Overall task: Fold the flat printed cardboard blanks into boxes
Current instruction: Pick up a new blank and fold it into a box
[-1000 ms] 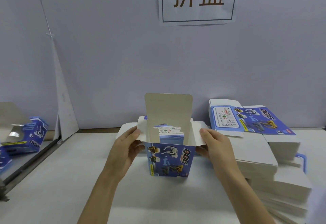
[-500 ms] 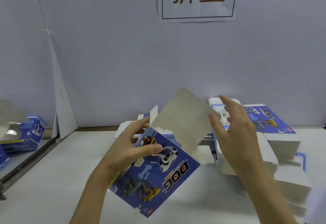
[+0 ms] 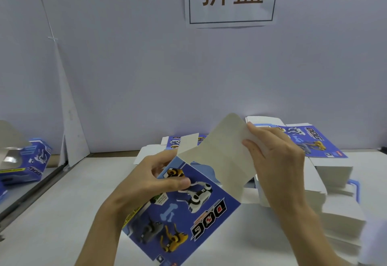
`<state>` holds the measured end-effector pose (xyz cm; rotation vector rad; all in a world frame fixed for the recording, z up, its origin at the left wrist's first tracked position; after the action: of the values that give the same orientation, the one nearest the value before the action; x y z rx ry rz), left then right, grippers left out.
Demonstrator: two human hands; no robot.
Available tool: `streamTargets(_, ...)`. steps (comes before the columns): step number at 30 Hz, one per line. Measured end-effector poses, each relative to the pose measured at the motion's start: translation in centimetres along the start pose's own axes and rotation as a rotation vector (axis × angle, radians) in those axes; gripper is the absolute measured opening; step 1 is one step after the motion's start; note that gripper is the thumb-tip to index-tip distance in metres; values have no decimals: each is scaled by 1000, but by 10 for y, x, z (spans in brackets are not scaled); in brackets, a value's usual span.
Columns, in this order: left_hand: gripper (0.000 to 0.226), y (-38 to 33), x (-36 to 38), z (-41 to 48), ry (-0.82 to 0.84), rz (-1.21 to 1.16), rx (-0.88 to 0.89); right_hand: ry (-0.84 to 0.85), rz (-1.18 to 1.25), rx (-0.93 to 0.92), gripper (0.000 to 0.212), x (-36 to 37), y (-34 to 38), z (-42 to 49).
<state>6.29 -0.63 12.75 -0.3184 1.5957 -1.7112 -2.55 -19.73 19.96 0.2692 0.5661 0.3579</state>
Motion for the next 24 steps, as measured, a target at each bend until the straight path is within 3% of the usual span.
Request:
streamTargets(3,43,-3,5,2,20,-7,9,-39,-9,-3,26,-4,-2,-2)
streamTargets(6,41,-4,13,6,39,-41,4,-95,-14,-37,2,-9,-1,-3)
streamTargets(9,43,-5,15,7,35,-34,3,-110,-58,-122,8,-9,6,-4)
streamTargets(11,44,-6,12,4,44,-46,1,-40,92,-131,15,-10,0,0)
streamTargets(13,43,-7,7,0,55,-60,4,110,501,8,25,-5,-20,6)
streamTargets(15,43,-9,4,-4,72,-69,25,288,954,226,11,15,-32,4)
streamTargets(16,45,-10,4,-4,83,-72,31,349,1112,336,17,26,-36,-1)
streamTargets(18,55,-8,6,-4,102,-71,24,443,1244,473,26,40,-36,-9)
streamTargets(24,62,-11,1,-4,66,-57,64,499,1383,689,14,52,-32,-25)
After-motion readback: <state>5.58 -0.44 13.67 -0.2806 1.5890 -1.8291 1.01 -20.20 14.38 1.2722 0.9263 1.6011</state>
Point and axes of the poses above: each hand's wrist, its own z-axis towards the middle knuckle, its own x-axis out of the palm, y = z × x, the point moved 10 cm from there along z, towards the middle knuckle, and after that the axes turned 11 degrees about y, right-handed, at the moved point
